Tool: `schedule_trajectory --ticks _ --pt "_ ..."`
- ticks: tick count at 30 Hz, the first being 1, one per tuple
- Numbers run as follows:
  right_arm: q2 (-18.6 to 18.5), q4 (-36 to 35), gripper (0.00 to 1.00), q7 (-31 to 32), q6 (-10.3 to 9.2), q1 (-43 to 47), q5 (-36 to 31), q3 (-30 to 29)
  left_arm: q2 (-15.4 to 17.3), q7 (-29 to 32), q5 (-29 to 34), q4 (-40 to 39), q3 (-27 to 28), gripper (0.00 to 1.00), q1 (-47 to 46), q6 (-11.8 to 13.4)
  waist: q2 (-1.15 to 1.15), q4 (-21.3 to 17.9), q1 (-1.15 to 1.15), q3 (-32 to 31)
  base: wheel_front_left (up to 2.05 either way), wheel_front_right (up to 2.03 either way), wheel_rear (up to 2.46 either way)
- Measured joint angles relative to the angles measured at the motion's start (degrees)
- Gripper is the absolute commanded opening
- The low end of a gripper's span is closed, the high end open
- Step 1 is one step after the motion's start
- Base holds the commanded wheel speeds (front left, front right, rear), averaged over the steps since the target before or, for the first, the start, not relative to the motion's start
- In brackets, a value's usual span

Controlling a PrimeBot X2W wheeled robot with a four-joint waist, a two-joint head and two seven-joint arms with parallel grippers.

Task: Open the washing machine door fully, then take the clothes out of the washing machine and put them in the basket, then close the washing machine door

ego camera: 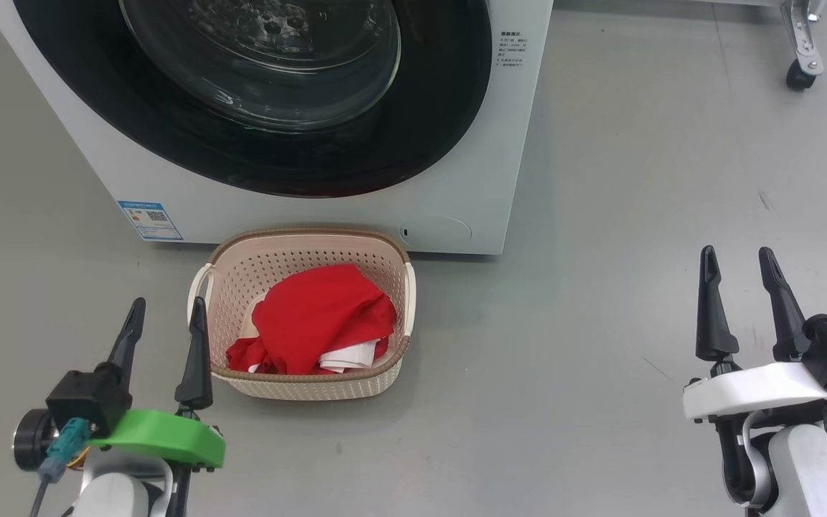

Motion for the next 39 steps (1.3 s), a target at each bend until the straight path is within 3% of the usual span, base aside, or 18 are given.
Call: schedule_trajectory --ticks 8,39 --pt "0.47 -0.16 1.0 0.0 0.16 0.88 -0.63 -0.34 0.0 0.0 1.14 0.41 -0.31 1.0 0.55 0.0 0.0 -0.15 0.0 0.08 0.0 0.0 0.0" --pt "1.51 -0.65 1.0 0.0 1.03 1.27 -2.13 -1.89 0.01 0.0 -4.94 0.3 -0.94 1.0 0.85 -0.94 0.0 0.32 0.0 -0.73 0.0 0.0 0.0"
